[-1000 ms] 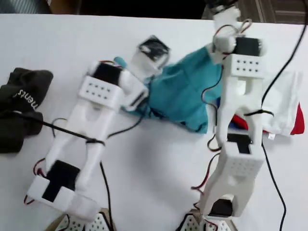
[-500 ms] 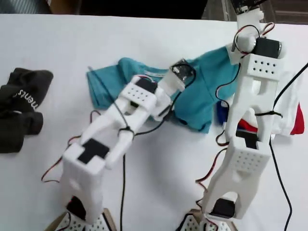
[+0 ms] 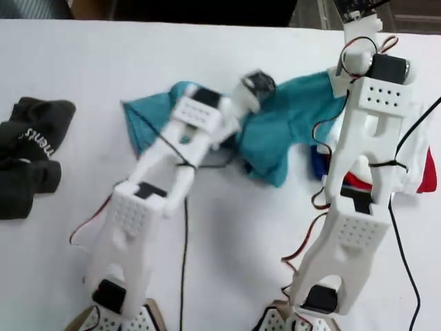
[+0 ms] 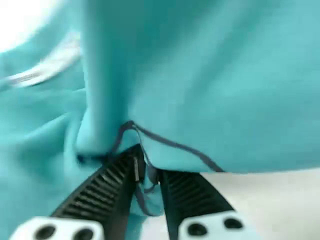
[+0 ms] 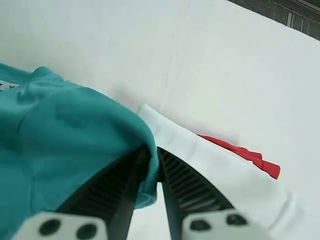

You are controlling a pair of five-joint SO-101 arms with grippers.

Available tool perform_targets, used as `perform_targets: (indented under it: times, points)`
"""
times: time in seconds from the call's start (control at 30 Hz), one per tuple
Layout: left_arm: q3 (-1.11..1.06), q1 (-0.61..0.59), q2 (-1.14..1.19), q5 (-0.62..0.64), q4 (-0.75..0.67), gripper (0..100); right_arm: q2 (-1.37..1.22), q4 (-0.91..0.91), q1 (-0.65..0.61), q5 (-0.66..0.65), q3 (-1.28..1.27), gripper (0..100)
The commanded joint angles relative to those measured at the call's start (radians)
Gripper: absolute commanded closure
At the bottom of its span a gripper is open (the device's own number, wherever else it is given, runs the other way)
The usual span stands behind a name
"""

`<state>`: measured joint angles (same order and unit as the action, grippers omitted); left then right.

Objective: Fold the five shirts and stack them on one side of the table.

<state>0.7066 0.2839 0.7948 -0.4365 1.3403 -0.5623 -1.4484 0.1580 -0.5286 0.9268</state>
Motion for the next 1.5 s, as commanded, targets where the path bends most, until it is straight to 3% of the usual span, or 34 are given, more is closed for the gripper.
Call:
perform_targets:
  times: [0.0,0.2,0.3,0.57,0.73,0.93,1.1,1.23,1.37,1.47]
  points:
    - [0.242,-0.072,-0.012,-0.009,0.152,98,0.133,-0.021,0.005,-0.002,0.046,97.7]
    - [0.677,-0.141,-0.012,-0.032,0.427,98,0.222,-0.081,-0.028,0.044,0.046,97.6]
    - [0.857,-0.196,-0.017,-0.051,0.45,98,0.289,-0.081,-0.048,0.115,0.044,97.6]
    - [0.891,-0.344,-0.155,-0.049,0.45,98,0.479,-0.229,-0.208,0.135,0.037,97.6]
    - [0.688,-0.365,-0.327,-0.052,0.451,98,0.516,-0.242,-0.209,0.135,0.002,97.6]
    - [0.096,-0.275,-0.552,-0.173,0.431,98,0.524,-0.236,-0.197,0.135,-0.21,97.5]
    - [-0.338,-0.256,-0.6,-0.196,0.181,98,0.653,-0.12,-0.16,0.13,-0.482,97.5]
    - [-0.584,-0.239,-0.58,-0.195,-0.103,98,0.889,0.114,-0.127,0.123,-0.924,97.6]
    - [-0.63,-0.21,-0.557,-0.189,-0.267,98,1.124,0.367,-0.099,0.046,-1.358,97.6]
    - [-0.558,-0.183,-0.546,-0.187,-0.304,98,1.244,0.46,-0.058,0.025,-1.55,97.7]
